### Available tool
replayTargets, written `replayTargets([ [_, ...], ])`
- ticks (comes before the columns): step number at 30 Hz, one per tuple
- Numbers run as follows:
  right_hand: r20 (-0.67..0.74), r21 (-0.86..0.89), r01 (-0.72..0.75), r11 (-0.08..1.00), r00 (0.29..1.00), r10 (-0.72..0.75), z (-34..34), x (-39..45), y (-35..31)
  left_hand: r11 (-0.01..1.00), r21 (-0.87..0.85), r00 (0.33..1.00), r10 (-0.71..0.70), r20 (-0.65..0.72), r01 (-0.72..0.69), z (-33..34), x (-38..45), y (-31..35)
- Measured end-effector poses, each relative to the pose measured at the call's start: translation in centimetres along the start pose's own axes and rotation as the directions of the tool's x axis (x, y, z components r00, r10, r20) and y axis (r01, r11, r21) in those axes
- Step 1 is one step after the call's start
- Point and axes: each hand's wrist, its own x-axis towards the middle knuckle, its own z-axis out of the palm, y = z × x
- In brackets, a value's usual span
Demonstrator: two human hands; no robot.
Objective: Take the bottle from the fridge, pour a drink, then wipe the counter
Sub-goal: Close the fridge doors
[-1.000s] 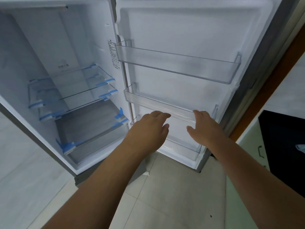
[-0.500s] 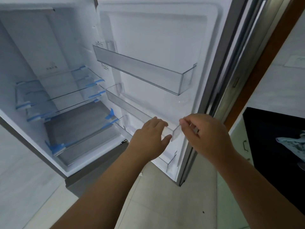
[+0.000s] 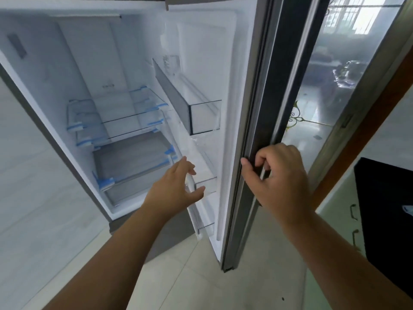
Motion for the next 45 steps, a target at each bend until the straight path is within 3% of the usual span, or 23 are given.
replayTargets([
  [5, -0.012, 0.142, 0.111, 0.984, 0.994, -0.11, 1.7, -1.0, -3.8, 0.989, 0.017, 0.988, -0.145, -0.061, 0.146, -2.0, -2.5, -1.7],
  [11, 0.031, 0.431, 0.131, 0.893, 0.987, -0.16, 4.6, 0.0, -7.8, 0.971, -0.133, 0.892, -0.234, -0.387, 0.197, -5.4, -6.6, -3.0],
  [20, 0.188, 0.613, 0.109, 0.783, 0.942, -0.278, 11.5, 1.5, -16.0, 0.944, -0.243, 0.889, -0.301, -0.345, 0.225, -8.7, -9.9, -8.3],
  [25, 0.242, 0.598, 0.117, 0.793, 0.917, -0.318, 15.2, 2.1, -20.0, 0.939, -0.26, 0.857, -0.319, -0.405, 0.227, -10.1, -9.8, -12.5],
  [31, 0.36, 0.45, 0.151, 0.88, 0.871, -0.334, 19.7, 3.2, -24.3, 0.953, -0.124, 0.813, -0.3, -0.499, 0.276, -12.7, -7.5, -18.2],
  [36, 0.493, 0.264, 0.177, 0.948, 0.82, -0.29, 23.4, 4.9, -27.1, 0.952, -0.127, 0.842, -0.304, -0.445, 0.277, -15.7, -5.2, -23.0],
  [39, 0.509, 0.187, 0.166, 0.968, 0.827, -0.24, 25.5, 5.8, -28.5, 0.954, -0.117, 0.864, -0.301, -0.403, 0.278, -17.2, -4.1, -25.4],
  [45, 0.548, 0.134, 0.125, 0.983, 0.817, -0.179, 27.9, 6.1, -31.0, 0.966, -0.116, 0.884, -0.258, -0.391, 0.231, -18.3, -2.4, -28.7],
])
